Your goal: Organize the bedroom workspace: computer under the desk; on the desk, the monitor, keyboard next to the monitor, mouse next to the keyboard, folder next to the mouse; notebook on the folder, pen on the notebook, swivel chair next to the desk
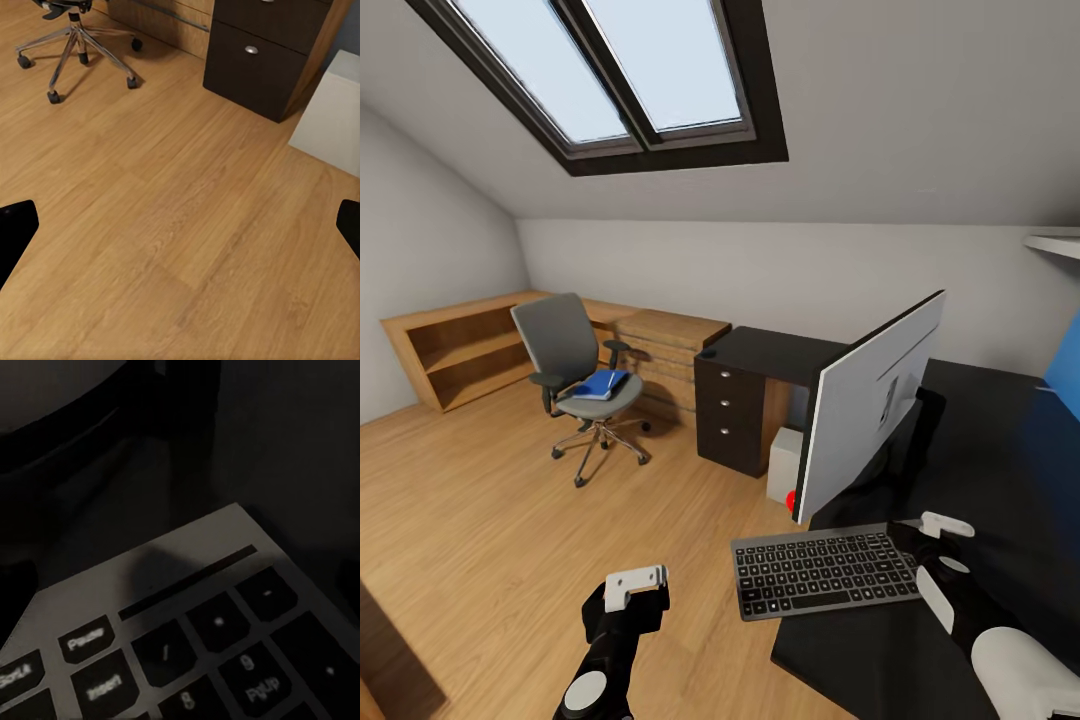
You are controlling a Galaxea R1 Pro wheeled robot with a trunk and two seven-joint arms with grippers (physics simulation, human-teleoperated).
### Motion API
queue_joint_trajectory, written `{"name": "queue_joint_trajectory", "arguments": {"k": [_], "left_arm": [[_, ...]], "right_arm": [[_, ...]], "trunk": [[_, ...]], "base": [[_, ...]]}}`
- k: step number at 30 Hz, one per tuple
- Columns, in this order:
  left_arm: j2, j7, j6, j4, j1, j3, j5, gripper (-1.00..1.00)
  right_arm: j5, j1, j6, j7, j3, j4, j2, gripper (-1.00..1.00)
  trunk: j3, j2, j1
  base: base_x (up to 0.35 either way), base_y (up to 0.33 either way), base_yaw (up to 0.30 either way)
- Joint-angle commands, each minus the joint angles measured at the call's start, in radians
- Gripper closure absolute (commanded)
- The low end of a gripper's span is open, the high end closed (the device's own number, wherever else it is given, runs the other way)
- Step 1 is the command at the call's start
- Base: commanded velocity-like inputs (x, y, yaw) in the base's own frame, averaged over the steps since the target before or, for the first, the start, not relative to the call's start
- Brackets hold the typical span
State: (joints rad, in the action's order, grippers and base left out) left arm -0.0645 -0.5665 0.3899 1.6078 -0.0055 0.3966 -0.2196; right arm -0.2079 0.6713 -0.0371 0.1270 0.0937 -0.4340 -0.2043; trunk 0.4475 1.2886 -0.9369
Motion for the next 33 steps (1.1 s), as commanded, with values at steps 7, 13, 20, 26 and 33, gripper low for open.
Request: {"name": "queue_joint_trajectory", "arguments": {"k": [7, 13, 20, 26, 33], "left_arm": [[0.000, -0.007, 0.003, 0.001, -0.001, 0.001, -0.007, -1.00], [0.000, -0.007, 0.003, 0.001, -0.001, 0.001, -0.007, -1.00], [0.000, -0.007, 0.003, 0.001, -0.001, 0.002, -0.007, -1.00], [-0.001, -0.011, 0.003, 0.001, -0.001, 0.002, -0.007, -1.00], [-0.001, -0.040, 0.003, 0.001, -0.001, 0.002, -0.007, -1.00]], "right_arm": [[-0.010, 0.001, -0.006, -0.004, -0.001, 0.000, 0.000, -1.00], [-0.010, 0.001, -0.004, -0.004, -0.001, 0.000, 0.000, -1.00], [-0.010, 0.001, -0.003, -0.003, -0.001, 0.000, 0.000, -1.00], [-0.010, 0.001, -0.007, -0.003, 0.000, 0.000, 0.000, -1.00], [-0.010, 0.001, -0.007, -0.003, 0.001, 0.000, -0.001, -1.00]], "trunk": [[0.001, 0.001, 0.000], [0.001, 0.001, 0.000], [0.001, 0.001, 0.000], [0.020, 0.043, -0.023], [0.042, 0.092, -0.050]], "base": [[0.000, 0.000, 0.000], [0.000, 0.000, 0.000], [0.000, 0.000, 0.000], [0.000, 0.000, 0.000], [0.000, 0.000, 0.000]]}}
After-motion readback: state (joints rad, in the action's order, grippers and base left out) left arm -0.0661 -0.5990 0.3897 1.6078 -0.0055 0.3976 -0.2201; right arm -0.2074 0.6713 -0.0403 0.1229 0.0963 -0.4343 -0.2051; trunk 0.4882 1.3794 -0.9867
